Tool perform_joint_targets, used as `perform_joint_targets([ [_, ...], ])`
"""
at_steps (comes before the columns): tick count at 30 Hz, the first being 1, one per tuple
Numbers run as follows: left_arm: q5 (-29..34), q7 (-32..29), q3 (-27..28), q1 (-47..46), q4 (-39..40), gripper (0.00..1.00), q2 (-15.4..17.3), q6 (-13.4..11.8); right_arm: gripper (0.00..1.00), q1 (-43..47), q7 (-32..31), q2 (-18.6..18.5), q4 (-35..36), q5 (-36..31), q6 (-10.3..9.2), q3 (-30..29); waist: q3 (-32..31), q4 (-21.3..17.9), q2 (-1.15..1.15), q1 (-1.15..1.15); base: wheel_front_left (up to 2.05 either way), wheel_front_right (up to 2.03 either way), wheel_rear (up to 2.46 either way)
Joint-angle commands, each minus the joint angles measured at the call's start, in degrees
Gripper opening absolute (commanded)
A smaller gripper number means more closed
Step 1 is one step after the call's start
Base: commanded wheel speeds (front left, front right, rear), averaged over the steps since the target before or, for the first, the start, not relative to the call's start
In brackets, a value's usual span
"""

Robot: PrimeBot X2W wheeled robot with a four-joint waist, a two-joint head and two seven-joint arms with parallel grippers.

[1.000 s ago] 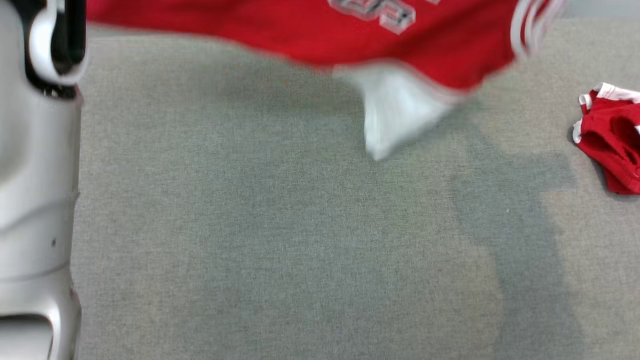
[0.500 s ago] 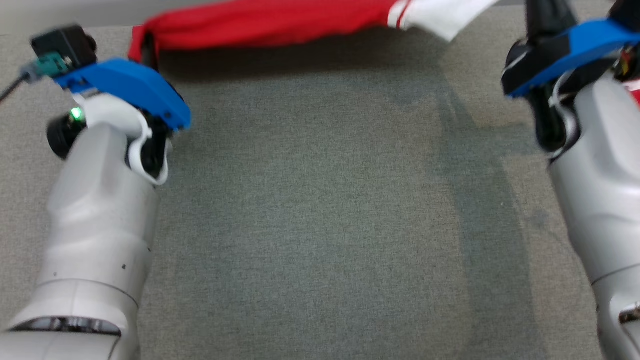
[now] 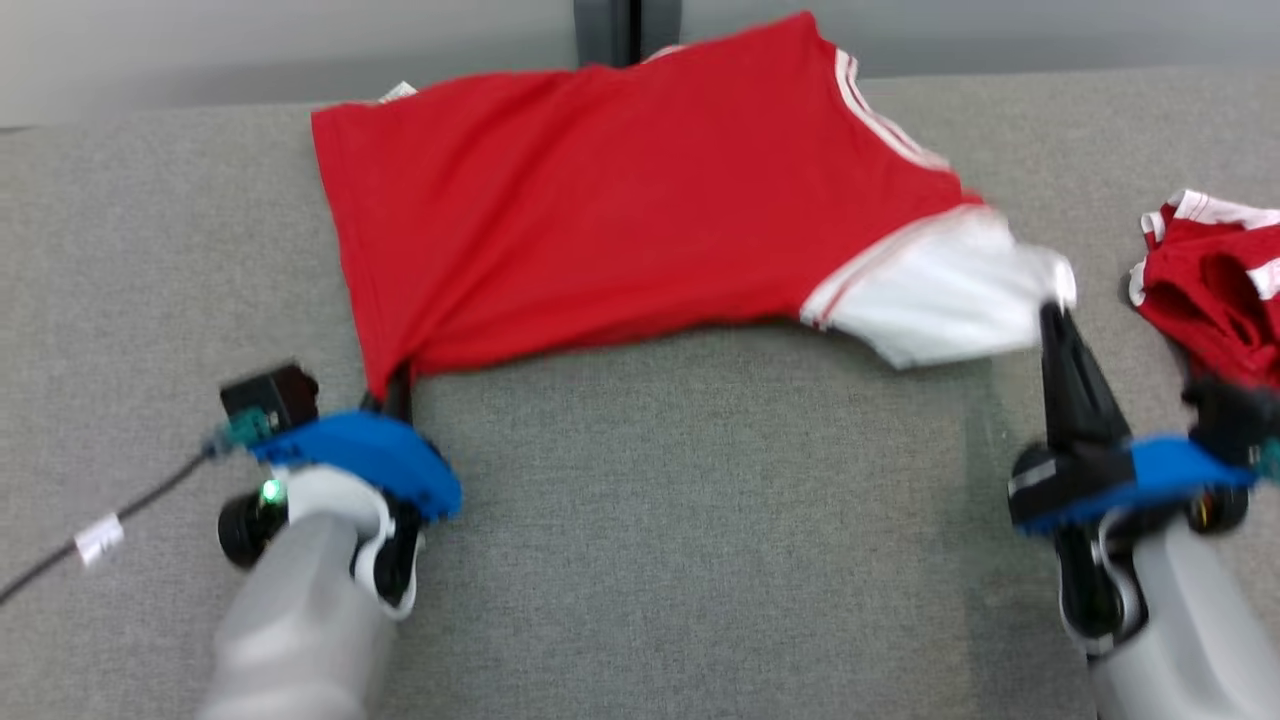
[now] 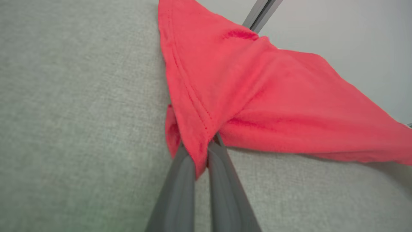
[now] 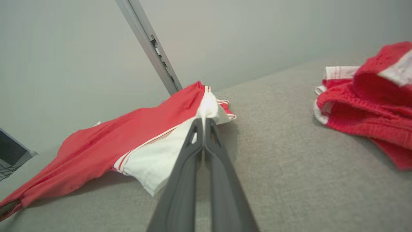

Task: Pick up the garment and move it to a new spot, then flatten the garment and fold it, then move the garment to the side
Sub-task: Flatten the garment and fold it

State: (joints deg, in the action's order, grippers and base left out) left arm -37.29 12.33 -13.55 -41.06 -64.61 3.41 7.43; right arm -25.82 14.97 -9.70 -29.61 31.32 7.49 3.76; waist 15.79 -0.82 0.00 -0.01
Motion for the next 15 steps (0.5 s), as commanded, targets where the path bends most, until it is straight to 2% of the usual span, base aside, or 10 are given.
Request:
perform_joint_targets([
  [1,-0.56,0.69,-0.63,2.51,1.5,0.0,0.79,0.05,0.0,4.18,0.25,0.42,2.82,-0.61,0.01,-0.93,-0.99,-0.37,0.0,0.01,0.0,0.0,0.0],
  [8,0.14,1.95,-3.82,15.18,11.64,0.0,5.04,0.02,0.0,22.64,0.26,3.35,18.91,-2.8,0.01,-4.95,-4.59,-0.61,0.0,0.01,0.0,0.0,0.0],
  [11,0.57,0.28,-4.32,20.77,18.1,0.0,7.09,-1.81,0.0,28.81,0.27,4.22,24.33,-3.52,0.01,-5.75,-5.3,-0.62,0.0,0.01,0.0,0.0,0.0],
  [15,0.67,-4.02,-3.64,29.93,31.4,0.0,10.91,-6.58,0.0,36.35,-0.43,5.41,31.01,-4.83,0.0,-6.92,-6.29,-0.86,0.0,0.01,0.0,0.0,0.0],
])
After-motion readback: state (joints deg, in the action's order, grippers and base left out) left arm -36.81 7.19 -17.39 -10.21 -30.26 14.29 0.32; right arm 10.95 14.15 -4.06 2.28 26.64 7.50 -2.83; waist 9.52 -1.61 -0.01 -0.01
